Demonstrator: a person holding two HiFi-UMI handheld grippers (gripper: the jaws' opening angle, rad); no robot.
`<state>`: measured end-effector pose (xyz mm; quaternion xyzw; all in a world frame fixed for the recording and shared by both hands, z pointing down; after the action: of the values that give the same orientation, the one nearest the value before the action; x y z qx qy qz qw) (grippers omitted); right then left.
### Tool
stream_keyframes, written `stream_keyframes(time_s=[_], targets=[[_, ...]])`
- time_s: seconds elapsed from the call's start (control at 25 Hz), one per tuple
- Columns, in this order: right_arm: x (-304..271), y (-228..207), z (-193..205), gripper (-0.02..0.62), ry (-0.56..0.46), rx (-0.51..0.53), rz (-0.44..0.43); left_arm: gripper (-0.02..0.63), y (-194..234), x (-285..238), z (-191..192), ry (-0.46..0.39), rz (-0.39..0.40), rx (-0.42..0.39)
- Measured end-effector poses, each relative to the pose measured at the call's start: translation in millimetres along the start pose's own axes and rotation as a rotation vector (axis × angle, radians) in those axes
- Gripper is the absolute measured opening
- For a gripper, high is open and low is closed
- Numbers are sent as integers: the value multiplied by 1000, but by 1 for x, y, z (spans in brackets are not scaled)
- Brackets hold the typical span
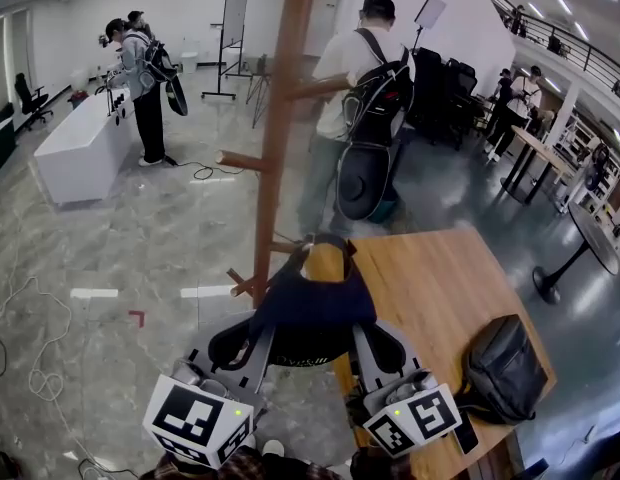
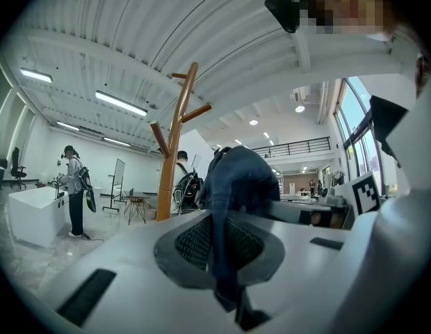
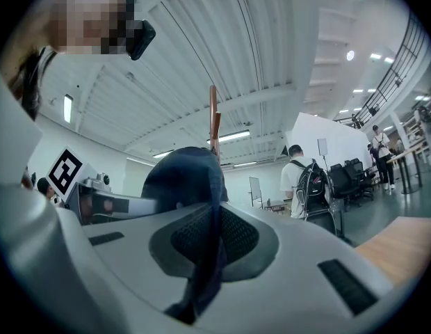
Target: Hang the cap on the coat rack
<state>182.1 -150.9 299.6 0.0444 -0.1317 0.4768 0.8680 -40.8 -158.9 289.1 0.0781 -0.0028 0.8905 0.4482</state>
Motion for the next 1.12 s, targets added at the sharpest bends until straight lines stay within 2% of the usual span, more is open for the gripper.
stream_keyframes(time_s=[0.4,0.64,0.88,1.12], targets=[[-43,-10,-63,20,-123,93,-83,21,18,-28,-70,-127,58,-88],[-68,-17,-94,20,-172,108,-125,21,30,-43,-115,-163,95,-164],[-100,-32,-134,20,-190,106,-166,21,41,-66,-167,-203,111,-191],[-126,-47,-119,20,-187,77,-152,21,59,-87,-165,-189,116,-203]])
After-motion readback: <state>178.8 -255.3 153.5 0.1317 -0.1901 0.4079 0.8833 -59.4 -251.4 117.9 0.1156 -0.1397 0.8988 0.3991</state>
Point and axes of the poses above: the fingertips, and each gripper's own axes: x backward along the fingers, y to its left, z out of its underside, the point moved 10 cm from there along x, backward along the fingers, and after that the axes turned 8 degrees about -y, right-handed, at the moved point
